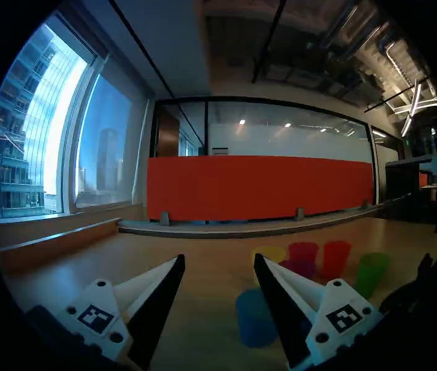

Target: Pour water

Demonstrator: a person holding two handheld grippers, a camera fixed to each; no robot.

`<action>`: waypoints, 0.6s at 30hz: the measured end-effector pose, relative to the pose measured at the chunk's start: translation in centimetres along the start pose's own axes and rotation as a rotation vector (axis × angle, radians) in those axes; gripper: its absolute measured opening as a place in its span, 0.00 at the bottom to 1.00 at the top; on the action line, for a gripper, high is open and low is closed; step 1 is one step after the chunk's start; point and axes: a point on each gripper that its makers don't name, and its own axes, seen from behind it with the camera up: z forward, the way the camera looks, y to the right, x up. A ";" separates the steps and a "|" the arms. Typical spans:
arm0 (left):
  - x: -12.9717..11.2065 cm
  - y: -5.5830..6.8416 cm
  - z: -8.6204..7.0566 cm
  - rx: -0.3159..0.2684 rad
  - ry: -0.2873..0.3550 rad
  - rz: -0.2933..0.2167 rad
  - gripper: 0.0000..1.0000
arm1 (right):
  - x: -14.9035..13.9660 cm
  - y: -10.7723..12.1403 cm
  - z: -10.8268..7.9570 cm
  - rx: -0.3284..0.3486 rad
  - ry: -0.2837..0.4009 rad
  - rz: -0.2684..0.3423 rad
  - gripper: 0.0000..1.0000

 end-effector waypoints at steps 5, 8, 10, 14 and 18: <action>-1.4 0.1 0.3 -0.006 -0.052 0.002 0.82 | 0.0 0.1 -0.1 0.000 0.000 -0.002 1.00; -1.4 0.2 0.4 -0.009 -0.051 0.002 0.82 | 0.0 0.1 -0.2 0.004 0.002 -0.004 1.00; -1.4 0.2 0.4 -0.009 -0.050 0.002 0.82 | 0.0 0.1 -0.3 0.006 0.002 -0.005 1.00; -1.4 0.2 0.4 -0.010 -0.051 0.002 0.82 | 0.1 0.2 -0.4 0.009 0.003 0.000 1.00; -1.4 0.3 0.5 -0.012 -0.051 0.002 0.82 | 0.2 0.3 -0.3 0.010 0.004 0.009 0.99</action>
